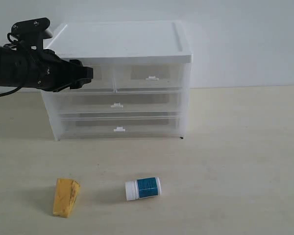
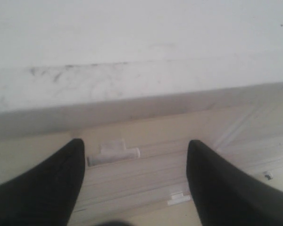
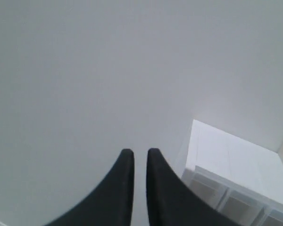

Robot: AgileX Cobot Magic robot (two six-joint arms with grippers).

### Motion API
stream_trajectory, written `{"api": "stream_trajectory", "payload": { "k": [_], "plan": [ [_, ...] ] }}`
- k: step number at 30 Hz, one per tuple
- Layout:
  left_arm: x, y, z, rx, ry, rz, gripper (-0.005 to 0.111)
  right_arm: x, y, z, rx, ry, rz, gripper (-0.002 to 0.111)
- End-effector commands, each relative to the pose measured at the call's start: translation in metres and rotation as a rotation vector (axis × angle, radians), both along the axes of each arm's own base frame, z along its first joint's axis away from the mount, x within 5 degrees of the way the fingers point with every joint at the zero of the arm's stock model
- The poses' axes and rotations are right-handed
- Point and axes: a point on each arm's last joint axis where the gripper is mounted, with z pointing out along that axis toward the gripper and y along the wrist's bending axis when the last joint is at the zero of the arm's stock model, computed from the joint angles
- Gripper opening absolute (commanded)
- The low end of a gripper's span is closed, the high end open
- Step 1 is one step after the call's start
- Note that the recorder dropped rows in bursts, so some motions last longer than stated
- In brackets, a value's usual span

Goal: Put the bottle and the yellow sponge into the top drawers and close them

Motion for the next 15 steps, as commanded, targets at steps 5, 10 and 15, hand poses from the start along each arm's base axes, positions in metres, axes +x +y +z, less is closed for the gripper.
{"api": "stream_trajectory", "payload": {
  "k": [5, 10, 15],
  "plan": [
    [0.004, 0.002, 0.006, 0.009, -0.028, 0.032, 0.060, 0.035, 0.012, 0.049, -0.252, 0.079, 0.013, 0.007],
    [0.004, 0.002, 0.006, 0.009, -0.028, 0.032, 0.060, 0.078, 0.035, 0.059, -0.286, 0.084, 0.184, 0.007],
    [0.004, 0.002, 0.006, 0.009, -0.028, 0.032, 0.060, 0.127, 0.066, 0.041, -0.300, 0.139, 0.456, 0.007]
  ]
}}
